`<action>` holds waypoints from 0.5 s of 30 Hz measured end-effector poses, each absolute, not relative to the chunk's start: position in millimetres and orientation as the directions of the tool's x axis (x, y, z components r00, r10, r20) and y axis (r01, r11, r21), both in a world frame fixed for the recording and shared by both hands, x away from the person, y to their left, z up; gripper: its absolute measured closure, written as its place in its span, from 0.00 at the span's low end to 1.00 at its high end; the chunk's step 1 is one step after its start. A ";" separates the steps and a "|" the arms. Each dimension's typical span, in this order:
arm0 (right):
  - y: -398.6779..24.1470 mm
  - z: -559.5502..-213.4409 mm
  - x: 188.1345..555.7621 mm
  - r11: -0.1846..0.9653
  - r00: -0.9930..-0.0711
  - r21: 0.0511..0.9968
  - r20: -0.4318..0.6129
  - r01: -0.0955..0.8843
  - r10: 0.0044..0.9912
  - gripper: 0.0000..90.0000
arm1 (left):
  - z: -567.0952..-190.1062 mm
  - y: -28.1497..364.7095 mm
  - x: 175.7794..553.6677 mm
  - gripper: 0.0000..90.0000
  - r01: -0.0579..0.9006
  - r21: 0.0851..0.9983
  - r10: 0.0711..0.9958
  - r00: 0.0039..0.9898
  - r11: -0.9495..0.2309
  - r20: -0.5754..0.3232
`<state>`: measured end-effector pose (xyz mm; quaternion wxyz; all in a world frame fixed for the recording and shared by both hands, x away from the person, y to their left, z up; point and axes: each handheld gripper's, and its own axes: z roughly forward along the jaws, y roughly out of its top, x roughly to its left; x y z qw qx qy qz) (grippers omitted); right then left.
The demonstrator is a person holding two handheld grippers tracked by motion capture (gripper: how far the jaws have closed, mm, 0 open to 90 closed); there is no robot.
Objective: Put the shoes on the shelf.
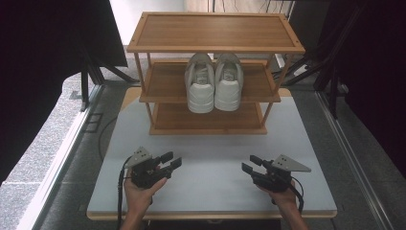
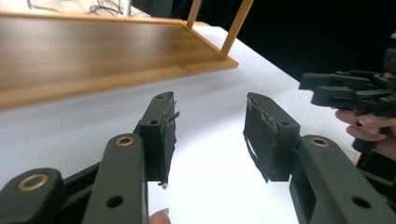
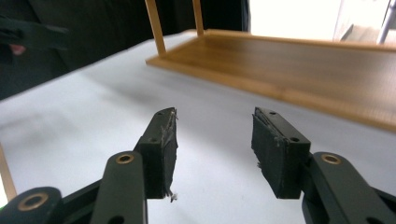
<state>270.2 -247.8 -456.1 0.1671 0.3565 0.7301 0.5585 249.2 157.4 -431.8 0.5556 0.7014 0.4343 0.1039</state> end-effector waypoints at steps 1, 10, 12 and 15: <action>-246.5 -459.2 270.3 0.128 -0.687 0.931 0.155 0.342 0.710 0.55 | -434.2 158.8 248.6 0.59 0.499 0.866 0.725 0.601 -0.011 -0.337; -244.0 -464.5 272.7 0.139 -0.683 0.925 0.155 0.355 0.713 0.50 | -445.8 156.0 256.4 0.56 0.544 0.839 0.717 0.594 -0.024 -0.365; -245.4 -465.6 272.7 0.142 -0.680 0.924 0.151 0.355 0.717 0.50 | -448.9 156.3 259.1 0.56 0.557 0.830 0.717 0.586 -0.020 -0.377; -246.9 -467.7 273.7 0.143 -0.674 0.922 0.152 0.361 0.723 0.49 | -451.1 155.8 261.4 0.55 0.569 0.822 0.715 0.583 -0.021 -0.385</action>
